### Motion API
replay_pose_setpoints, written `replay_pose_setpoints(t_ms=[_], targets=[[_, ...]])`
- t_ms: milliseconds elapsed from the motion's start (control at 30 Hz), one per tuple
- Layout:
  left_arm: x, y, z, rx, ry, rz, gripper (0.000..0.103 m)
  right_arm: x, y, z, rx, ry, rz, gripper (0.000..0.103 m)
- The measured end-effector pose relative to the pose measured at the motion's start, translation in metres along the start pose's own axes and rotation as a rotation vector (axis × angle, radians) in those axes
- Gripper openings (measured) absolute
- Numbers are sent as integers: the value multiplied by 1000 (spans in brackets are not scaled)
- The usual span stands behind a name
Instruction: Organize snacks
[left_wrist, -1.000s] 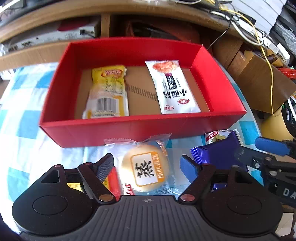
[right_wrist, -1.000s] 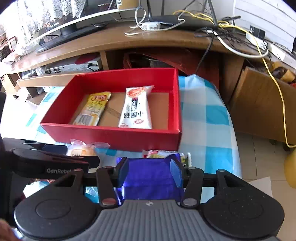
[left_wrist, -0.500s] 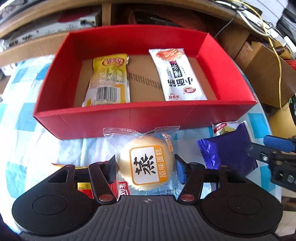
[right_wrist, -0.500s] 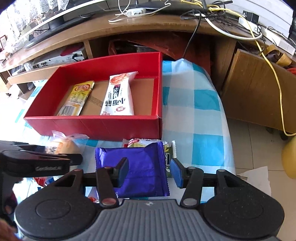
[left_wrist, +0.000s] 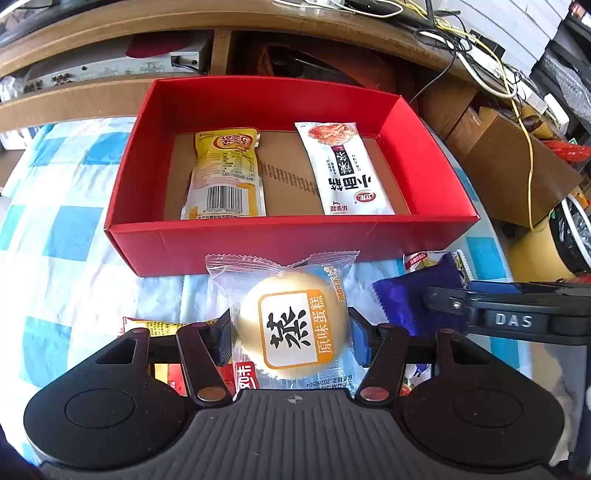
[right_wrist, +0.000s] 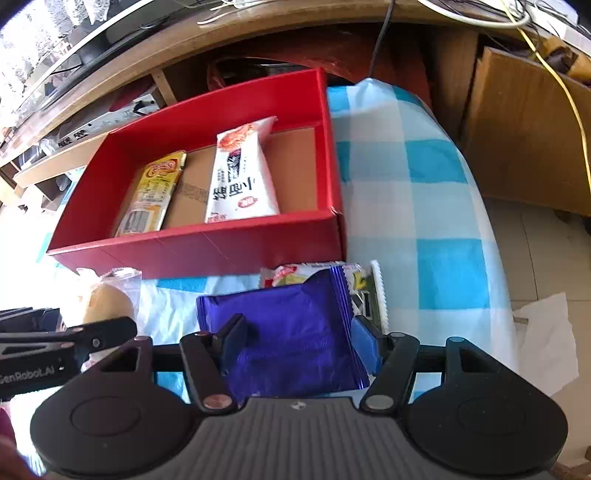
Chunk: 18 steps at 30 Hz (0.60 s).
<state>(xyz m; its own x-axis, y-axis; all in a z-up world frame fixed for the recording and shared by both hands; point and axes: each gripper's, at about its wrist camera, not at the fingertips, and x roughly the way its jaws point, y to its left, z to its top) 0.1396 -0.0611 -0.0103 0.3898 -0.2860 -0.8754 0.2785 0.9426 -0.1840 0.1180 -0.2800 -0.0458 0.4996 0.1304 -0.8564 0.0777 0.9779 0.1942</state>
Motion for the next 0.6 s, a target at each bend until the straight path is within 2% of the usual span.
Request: replay_pose_setpoints(t_ms=[100, 167, 267, 433, 500, 600], targets=[[-3, 3, 0, -9, -3, -4, 66, 4, 3, 2, -4, 2, 2, 93], [-3, 6, 0, -13, -3, -5, 66, 3, 4, 2, 6, 15, 41, 93], [-5, 11, 1, -22, -3, -3, 66, 0, 3, -1, 60, 73, 199, 93], [-10, 21, -2, -32, -8, 9, 66, -13, 15, -10, 56, 166, 384, 93], [-13, 27, -5, -37, -8, 11, 66, -16, 22, -19, 34, 185, 417, 93], [-15, 37, -9, -51, -4, 14, 66, -11, 32, -27, 11, 213, 389, 93]])
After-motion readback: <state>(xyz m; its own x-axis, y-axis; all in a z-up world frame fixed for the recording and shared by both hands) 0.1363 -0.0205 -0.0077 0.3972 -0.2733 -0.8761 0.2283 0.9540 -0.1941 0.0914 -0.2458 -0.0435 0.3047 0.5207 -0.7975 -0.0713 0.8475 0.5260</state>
